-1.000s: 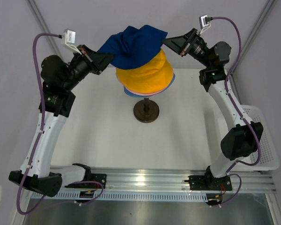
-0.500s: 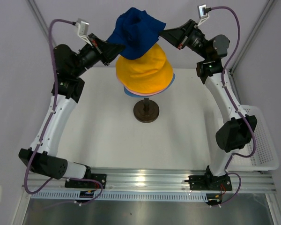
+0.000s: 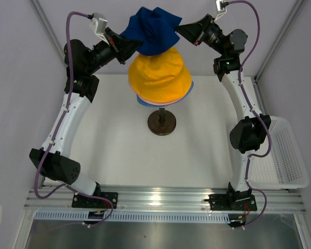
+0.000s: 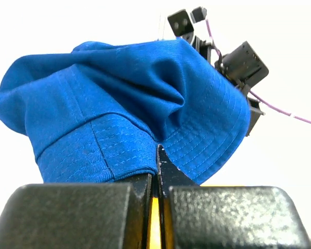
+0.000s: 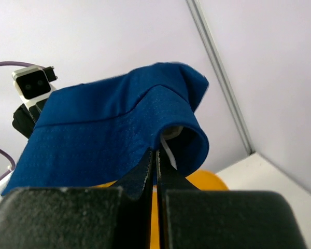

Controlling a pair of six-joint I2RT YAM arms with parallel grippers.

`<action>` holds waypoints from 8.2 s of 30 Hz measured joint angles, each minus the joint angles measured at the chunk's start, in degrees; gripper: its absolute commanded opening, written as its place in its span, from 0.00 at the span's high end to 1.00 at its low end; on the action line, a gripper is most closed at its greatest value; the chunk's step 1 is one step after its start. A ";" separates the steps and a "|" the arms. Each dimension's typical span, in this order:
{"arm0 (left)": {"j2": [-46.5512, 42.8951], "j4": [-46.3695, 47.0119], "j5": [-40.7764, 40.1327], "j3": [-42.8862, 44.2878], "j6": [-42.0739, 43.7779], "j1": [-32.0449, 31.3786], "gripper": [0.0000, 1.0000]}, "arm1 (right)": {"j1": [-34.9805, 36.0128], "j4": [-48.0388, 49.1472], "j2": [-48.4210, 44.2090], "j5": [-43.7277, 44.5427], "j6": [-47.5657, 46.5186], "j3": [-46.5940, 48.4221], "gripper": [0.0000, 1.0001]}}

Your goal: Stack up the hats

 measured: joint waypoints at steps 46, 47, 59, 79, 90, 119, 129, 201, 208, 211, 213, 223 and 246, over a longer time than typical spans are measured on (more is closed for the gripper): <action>-18.67 11.02 -6.49 -29.53 -16.26 -7.37 0.99 | -1.88 -0.15 -28.59 11.04 9.27 -41.29 0.10; -18.78 10.91 -7.02 -29.99 -16.57 -8.37 0.99 | -2.01 -0.94 -28.83 11.13 9.05 -42.14 0.10; -20.72 20.65 -8.11 -37.77 -29.53 -12.31 0.99 | -2.78 0.24 -34.05 12.98 10.36 -48.13 0.12; -19.21 27.58 -18.97 -44.13 -36.46 -16.28 0.99 | -1.09 -10.67 -44.41 18.73 5.05 -54.95 0.14; -29.44 13.66 -29.22 -44.78 -26.69 -16.26 0.97 | -0.59 -8.17 -40.13 19.34 2.29 -51.01 0.22; -32.85 -8.70 -31.43 -21.07 -8.35 -10.34 0.11 | 3.02 -5.66 -32.00 17.16 -1.92 -46.71 1.00; -23.34 -17.59 -29.11 -12.48 -12.13 -6.32 0.12 | 3.02 -5.68 -32.00 17.18 -2.49 -46.62 1.00; -7.91 2.62 -10.47 -23.82 -29.59 6.69 0.99 | 2.56 -10.34 -40.39 21.53 10.71 -58.69 0.37; -9.35 2.84 -10.71 -25.22 -29.64 6.73 0.99 | 4.68 -9.66 -43.12 21.55 10.91 -58.69 0.43; -9.97 2.80 -11.06 -25.66 -29.64 6.73 0.99 | 5.64 -10.62 -43.15 21.73 10.71 -58.69 0.44; -10.47 2.82 -11.30 -26.21 -29.64 6.73 0.99 | 6.14 -11.34 -43.15 21.97 10.47 -58.69 0.44; -13.09 2.64 -11.96 -28.26 -29.51 6.62 0.99 | 7.21 -9.73 -44.15 22.21 13.84 -61.59 0.48; -28.85 -1.86 -23.23 -38.80 -21.35 4.48 0.99 | 5.33 -5.29 -43.50 22.12 3.56 -63.82 1.00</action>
